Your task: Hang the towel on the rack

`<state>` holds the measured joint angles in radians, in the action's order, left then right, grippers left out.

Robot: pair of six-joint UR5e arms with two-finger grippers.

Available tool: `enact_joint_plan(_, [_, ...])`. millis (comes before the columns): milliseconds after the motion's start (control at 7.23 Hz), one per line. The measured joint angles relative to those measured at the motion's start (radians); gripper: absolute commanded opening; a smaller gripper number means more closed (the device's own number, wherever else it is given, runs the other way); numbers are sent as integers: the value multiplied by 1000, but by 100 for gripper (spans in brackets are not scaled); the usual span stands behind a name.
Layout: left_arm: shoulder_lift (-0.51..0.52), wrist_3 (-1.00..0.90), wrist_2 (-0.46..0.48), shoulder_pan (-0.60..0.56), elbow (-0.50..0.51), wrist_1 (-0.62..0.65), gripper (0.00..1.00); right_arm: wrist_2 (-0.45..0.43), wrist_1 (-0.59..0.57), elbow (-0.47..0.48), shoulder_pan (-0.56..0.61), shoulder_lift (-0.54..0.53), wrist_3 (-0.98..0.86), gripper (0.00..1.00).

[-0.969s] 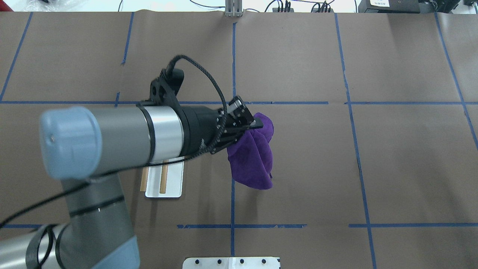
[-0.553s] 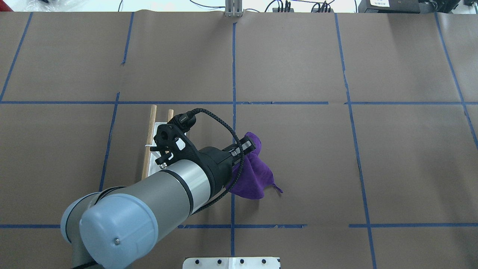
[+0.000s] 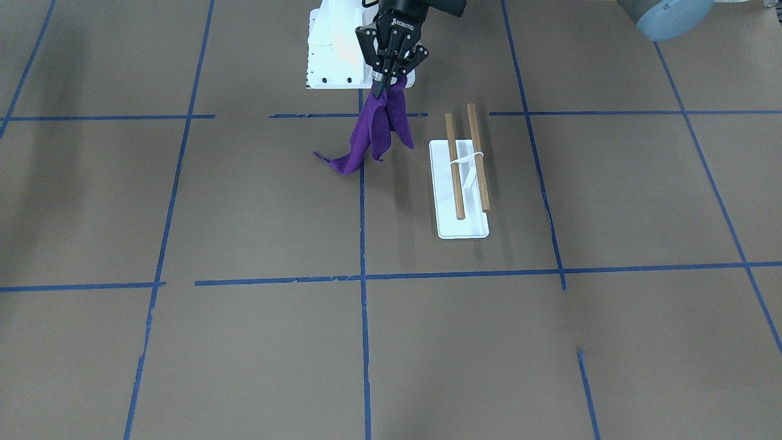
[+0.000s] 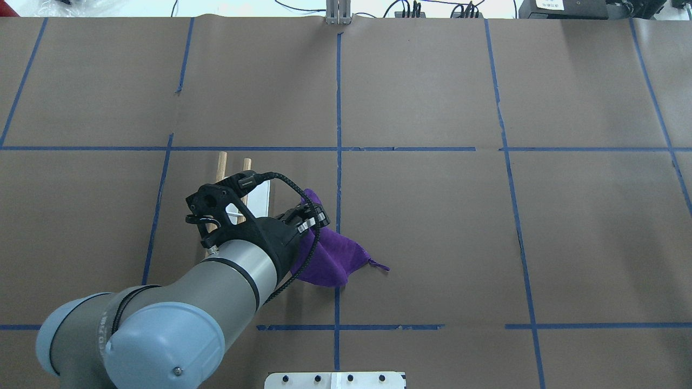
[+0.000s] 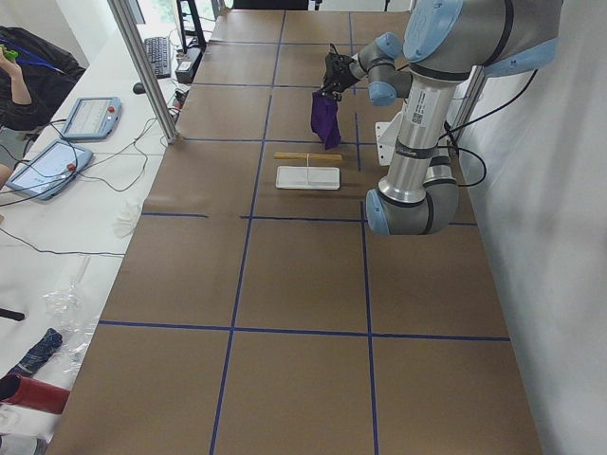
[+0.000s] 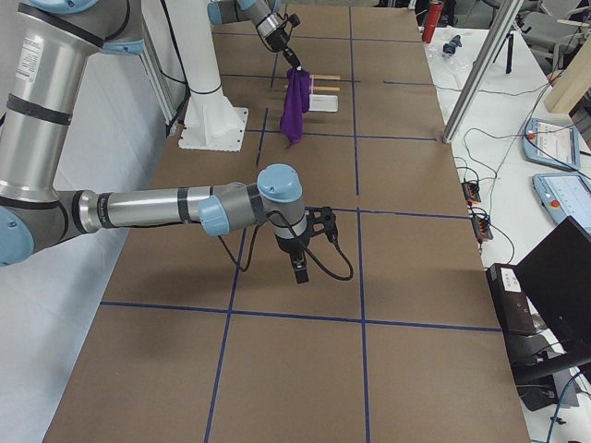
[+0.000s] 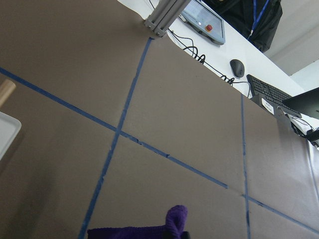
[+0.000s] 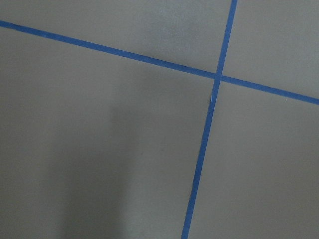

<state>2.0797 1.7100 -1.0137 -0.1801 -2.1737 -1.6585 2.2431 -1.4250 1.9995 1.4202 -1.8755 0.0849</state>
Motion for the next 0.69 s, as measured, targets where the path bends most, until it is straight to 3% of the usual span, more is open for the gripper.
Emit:
enact_joint_plan(415, [-182,-4,14,-33,-86,12,0,0,-267,-12,-33,150,-3,100])
enact_joint_plan(692, [-285,-4,13,-76,-111,13,0,0,-334,-56,-37,232,-23,100])
